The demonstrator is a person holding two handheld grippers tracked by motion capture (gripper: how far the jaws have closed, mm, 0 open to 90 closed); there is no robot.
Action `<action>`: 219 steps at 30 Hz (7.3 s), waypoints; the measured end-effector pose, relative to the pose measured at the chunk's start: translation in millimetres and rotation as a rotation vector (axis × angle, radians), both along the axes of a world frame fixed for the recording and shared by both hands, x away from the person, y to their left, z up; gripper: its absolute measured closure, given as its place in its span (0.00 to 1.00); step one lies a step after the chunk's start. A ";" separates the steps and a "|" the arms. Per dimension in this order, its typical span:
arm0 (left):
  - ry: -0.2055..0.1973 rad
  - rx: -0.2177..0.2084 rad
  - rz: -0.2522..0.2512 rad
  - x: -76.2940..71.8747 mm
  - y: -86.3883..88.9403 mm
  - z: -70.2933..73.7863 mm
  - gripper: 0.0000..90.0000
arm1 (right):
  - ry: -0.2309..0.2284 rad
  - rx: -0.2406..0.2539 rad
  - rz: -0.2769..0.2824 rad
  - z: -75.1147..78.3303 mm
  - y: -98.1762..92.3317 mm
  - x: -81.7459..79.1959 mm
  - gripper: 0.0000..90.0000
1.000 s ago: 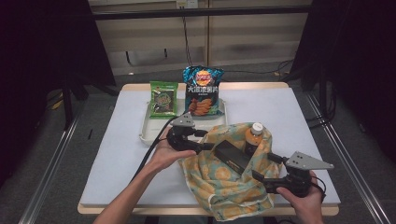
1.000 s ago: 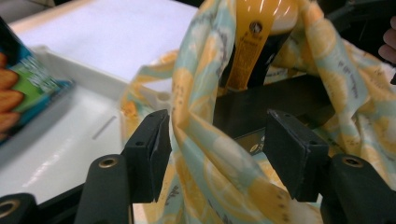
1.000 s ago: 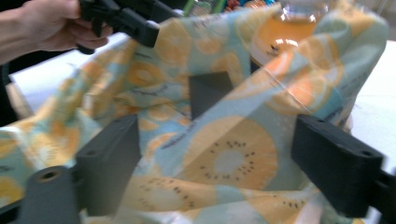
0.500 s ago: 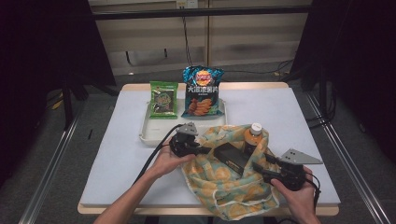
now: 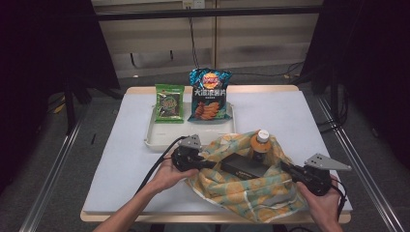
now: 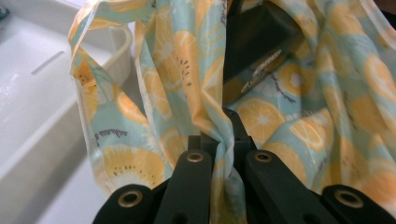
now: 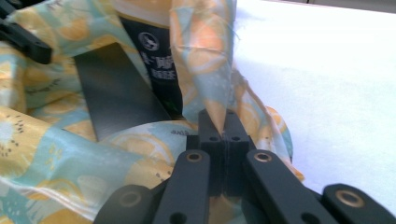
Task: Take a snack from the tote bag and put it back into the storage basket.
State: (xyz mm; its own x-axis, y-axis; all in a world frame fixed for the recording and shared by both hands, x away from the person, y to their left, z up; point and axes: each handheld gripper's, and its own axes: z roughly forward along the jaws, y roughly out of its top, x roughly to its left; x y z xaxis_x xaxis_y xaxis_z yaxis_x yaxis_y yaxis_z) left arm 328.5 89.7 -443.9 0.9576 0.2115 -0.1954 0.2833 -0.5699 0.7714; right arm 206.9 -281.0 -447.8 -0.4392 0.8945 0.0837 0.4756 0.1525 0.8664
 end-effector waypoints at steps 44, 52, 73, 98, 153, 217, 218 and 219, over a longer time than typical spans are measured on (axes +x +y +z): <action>-0.093 -0.235 -0.036 -30.5 -9.1 39.3 0.77 | -0.092 0.140 0.057 10.3 -2.4 -6.5 0.33; -0.065 -0.194 -0.060 -17.7 -34.4 23.5 0.75 | -0.079 0.150 0.077 9.6 -2.2 -5.8 0.34; -0.128 -0.063 -0.117 2.5 -66.0 2.1 0.52 | -0.066 0.145 0.118 7.5 1.5 -5.1 0.34; -0.170 0.004 -0.241 -1.6 -70.9 -9.1 0.36 | -0.053 0.138 0.131 6.1 4.6 -3.7 0.31; -0.132 0.075 -0.267 -26.1 -62.7 16.1 0.48 | -0.070 0.073 0.099 14.1 0.5 -12.8 0.99; -0.157 -0.161 -0.142 0.6 14.3 86.8 0.48 | -0.156 0.180 0.087 21.8 -1.1 -25.2 0.01; -0.160 -0.157 -0.142 1.8 16.0 86.9 0.48 | -0.154 0.189 0.086 21.7 -0.7 -25.3 0.01; -0.161 -0.153 -0.138 2.6 17.6 86.9 0.48 | -0.156 0.183 0.096 21.3 -0.8 -25.1 0.00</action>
